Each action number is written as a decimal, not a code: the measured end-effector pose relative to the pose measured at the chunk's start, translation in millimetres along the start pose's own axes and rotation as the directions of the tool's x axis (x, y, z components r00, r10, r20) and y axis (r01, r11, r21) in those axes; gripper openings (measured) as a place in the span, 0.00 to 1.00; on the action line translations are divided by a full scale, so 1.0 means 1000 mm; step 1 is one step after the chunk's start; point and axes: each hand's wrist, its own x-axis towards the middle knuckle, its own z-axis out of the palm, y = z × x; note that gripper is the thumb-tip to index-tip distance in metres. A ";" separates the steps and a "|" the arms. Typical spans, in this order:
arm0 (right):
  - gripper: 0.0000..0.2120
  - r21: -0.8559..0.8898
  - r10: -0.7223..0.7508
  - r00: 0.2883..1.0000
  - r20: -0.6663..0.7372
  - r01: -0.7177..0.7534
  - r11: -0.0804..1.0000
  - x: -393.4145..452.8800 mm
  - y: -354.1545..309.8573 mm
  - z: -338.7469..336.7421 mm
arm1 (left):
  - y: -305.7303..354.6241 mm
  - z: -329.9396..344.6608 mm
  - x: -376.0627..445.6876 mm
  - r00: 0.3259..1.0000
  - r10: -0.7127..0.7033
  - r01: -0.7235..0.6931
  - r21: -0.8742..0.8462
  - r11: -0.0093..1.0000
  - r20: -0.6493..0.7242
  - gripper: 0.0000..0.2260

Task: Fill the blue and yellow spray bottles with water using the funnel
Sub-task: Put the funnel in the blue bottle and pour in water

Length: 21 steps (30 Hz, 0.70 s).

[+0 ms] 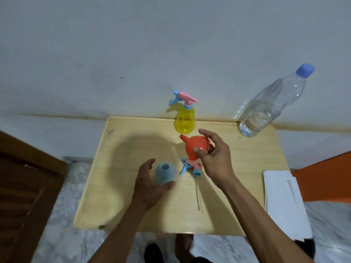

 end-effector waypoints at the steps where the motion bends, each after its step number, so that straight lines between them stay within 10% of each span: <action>1: 0.29 0.025 -0.018 1.000 0.003 0.018 1.000 -0.006 -0.006 0.002 | 0.001 -0.002 -0.001 1.000 0.002 -0.002 0.000 1.000 -0.001 0.44; 9: 0.26 0.129 -0.086 0.992 -0.086 0.097 0.987 -0.030 -0.030 0.010 | 0.002 -0.006 -0.005 0.998 0.028 -0.027 -0.027 0.999 0.054 0.39; 21: 0.05 -0.349 -0.481 0.875 -0.060 0.433 0.831 -0.055 -0.018 0.023 | 0.001 -0.004 -0.007 0.997 0.081 -0.080 -0.066 0.995 0.014 0.26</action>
